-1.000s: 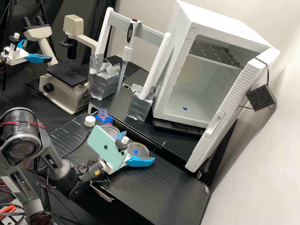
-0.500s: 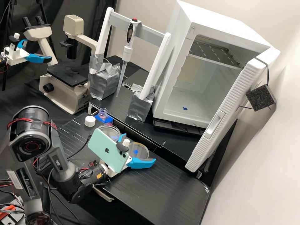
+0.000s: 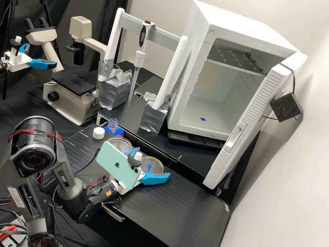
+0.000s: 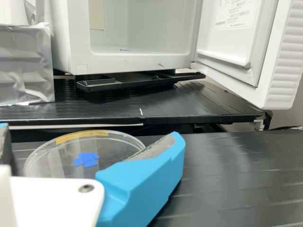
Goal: Close the lid
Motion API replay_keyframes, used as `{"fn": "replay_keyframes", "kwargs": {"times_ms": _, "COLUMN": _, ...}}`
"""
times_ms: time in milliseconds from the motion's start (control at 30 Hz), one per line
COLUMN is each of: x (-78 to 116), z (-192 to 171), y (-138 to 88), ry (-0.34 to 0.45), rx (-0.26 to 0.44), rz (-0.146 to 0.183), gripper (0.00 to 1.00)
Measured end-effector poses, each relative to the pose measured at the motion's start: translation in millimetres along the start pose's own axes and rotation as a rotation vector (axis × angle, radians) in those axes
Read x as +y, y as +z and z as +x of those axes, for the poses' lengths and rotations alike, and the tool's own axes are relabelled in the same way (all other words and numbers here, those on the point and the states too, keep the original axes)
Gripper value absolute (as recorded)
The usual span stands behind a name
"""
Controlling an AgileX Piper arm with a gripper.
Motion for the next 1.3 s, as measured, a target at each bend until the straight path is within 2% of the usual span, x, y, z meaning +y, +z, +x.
{"fn": "replay_keyframes", "kwargs": {"times_ms": 700, "x": 0.7, "z": -1, "y": 2, "ry": -0.01, "rx": 0.001, "rz": -0.016, "gripper": 0.0}}
{"fn": "replay_keyframes", "kwargs": {"times_ms": 900, "x": 10.4, "z": -11, "y": 3, "ry": -0.006, "rx": -0.004, "rz": -0.001, "gripper": 0.0}}
{"fn": "replay_keyframes", "kwargs": {"times_ms": 967, "x": 17.5, "z": -19, "y": 4, "ry": 0.001, "rx": -0.029, "rz": 0.021, "gripper": 0.0}}
{"fn": "replay_keyframes", "kwargs": {"times_ms": 1100, "x": 31.0, "z": -36, "y": -8, "ry": 0.051, "rx": -0.018, "rz": 0.029, "gripper": 0.0}}
{"fn": "replay_keyframes", "kwargs": {"times_ms": 1200, "x": 34.5, "z": -43, "y": -23, "ry": 0.083, "rx": 0.032, "rz": -0.025, "gripper": 0.0}}
{"fn": "replay_keyframes", "kwargs": {"times_ms": 1300, "x": 30.6, "z": -45, "y": -39, "ry": 0.064, "rx": 0.112, "rz": -0.07, "gripper": 0.0}}
